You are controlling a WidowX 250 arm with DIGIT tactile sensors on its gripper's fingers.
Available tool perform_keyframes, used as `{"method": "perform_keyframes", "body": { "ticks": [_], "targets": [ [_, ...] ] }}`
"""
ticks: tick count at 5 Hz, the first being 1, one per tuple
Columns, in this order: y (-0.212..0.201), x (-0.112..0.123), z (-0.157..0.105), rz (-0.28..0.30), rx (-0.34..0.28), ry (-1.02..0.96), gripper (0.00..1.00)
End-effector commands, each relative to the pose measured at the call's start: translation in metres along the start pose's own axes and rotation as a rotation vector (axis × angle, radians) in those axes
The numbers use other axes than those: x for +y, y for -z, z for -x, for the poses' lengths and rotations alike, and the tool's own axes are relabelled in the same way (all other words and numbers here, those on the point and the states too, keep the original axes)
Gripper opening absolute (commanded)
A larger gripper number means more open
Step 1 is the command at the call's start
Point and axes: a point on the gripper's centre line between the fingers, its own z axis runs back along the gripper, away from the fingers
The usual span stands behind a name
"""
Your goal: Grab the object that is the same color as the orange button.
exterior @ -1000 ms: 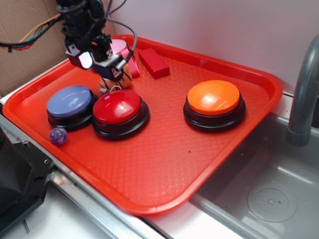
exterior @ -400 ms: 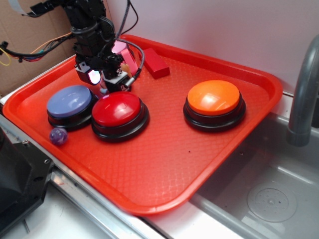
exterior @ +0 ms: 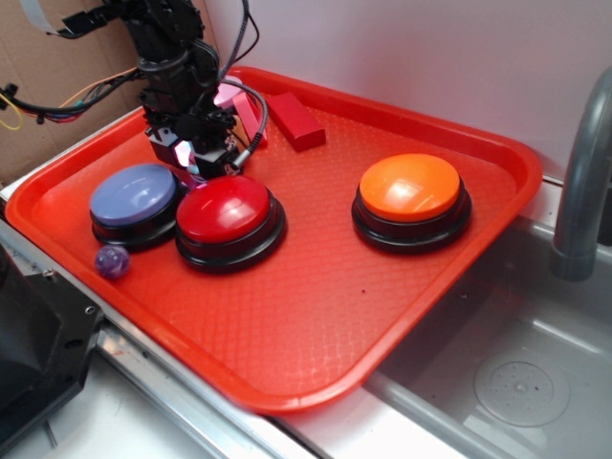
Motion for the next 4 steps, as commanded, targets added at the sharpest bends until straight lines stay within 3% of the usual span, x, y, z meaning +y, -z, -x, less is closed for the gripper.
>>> {"method": "perform_keyframes", "body": {
  "ticks": [1, 2, 3, 4],
  "targets": [
    [-0.024, 0.0, -0.006, -0.041, -0.022, 0.07, 0.08],
    [-0.05, -0.006, -0.007, 0.001, -0.047, 0.154, 0.07],
    [-0.081, -0.012, -0.002, 0.003, -0.016, 0.209, 0.09],
    [-0.107, -0.021, 0.011, 0.016, -0.033, 0.209, 0.1]
  ]
}}
